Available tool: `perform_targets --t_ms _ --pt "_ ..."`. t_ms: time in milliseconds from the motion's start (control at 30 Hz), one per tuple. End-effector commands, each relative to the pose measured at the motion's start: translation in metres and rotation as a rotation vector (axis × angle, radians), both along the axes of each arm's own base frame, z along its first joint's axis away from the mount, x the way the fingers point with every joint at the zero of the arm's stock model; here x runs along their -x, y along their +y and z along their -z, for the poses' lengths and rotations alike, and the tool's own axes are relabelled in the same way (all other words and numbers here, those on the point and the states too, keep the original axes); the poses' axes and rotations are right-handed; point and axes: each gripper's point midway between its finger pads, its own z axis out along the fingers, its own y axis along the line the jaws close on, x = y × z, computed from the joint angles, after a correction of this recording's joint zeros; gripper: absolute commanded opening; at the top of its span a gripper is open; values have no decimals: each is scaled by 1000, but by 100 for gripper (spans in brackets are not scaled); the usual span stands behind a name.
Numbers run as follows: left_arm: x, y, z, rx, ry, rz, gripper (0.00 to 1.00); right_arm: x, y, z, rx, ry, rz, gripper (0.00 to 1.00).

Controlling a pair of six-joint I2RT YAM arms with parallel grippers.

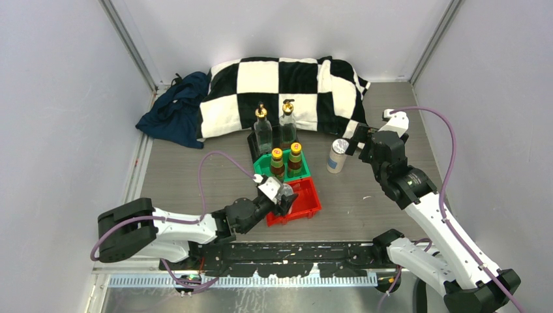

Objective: Organize the condiment bottles
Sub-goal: Place the bottle in the storage box.

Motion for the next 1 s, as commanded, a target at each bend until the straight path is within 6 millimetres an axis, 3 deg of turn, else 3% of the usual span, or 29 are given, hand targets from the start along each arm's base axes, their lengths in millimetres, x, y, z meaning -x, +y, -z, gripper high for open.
perform_targets --t_ms 0,667,967 --pt "-2 -4 -35 130 -43 -13 37 -4 0 -10 -27 -40 7 100" --pt "-3 1 -29 83 -14 -32 66 -4 1 -9 -27 -37 6 99" --pt "-3 0 -26 59 3 -32 72 -3 1 -9 -29 -38 7 100"
